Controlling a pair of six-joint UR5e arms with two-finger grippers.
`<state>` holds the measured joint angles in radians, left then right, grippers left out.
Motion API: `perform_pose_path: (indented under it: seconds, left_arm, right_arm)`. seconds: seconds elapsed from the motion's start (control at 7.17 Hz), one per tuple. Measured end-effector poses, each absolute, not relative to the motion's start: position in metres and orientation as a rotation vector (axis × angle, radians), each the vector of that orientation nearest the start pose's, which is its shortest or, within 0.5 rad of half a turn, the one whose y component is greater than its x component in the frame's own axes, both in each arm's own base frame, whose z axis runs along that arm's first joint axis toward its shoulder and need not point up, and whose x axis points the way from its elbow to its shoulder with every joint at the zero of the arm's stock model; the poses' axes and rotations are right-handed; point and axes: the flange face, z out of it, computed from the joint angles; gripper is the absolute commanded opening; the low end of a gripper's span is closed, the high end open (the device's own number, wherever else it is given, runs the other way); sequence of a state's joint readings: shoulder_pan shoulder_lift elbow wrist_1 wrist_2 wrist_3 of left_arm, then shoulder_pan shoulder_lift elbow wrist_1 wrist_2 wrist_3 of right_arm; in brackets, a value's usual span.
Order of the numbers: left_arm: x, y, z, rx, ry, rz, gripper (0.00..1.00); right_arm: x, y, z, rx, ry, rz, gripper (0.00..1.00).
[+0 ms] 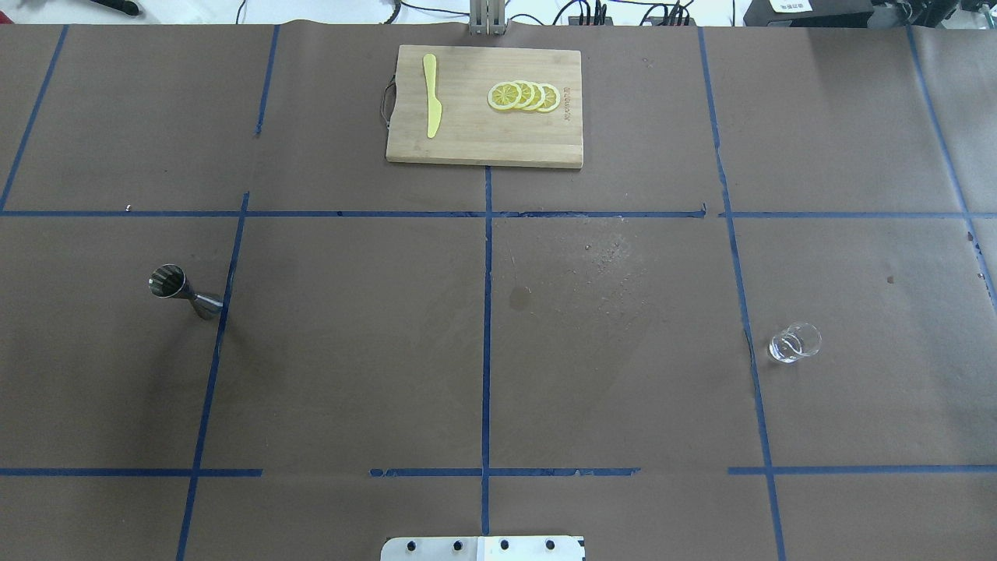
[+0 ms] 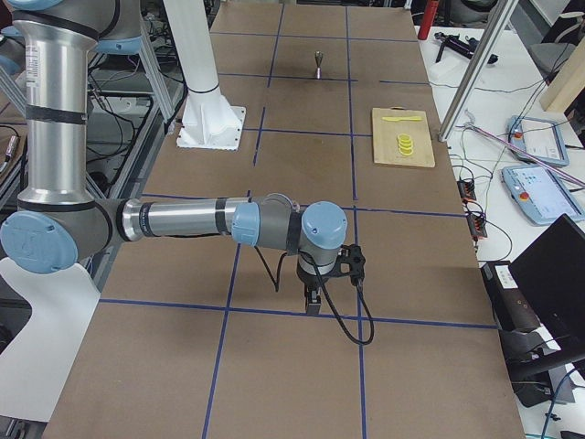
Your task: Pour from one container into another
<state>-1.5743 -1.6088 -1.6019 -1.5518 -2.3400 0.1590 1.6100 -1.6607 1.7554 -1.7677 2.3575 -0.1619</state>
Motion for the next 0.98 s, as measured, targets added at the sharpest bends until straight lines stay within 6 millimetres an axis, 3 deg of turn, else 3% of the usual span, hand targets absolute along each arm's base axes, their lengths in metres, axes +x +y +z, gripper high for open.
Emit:
perform_pose_path:
  seconds: [0.56,0.98]
  left_arm:
    - [-0.071,-0.510,0.621,0.127,0.758,0.166,1.00]
    - [-0.071,-0.507,0.619,0.136,0.755,0.171,1.00]
  right_arm:
    - [0.085,-0.440,0.634,0.022,-0.805,-0.046,1.00]
    - [0.085,-0.446,0.666,0.089,-0.802,-0.007,1.00]
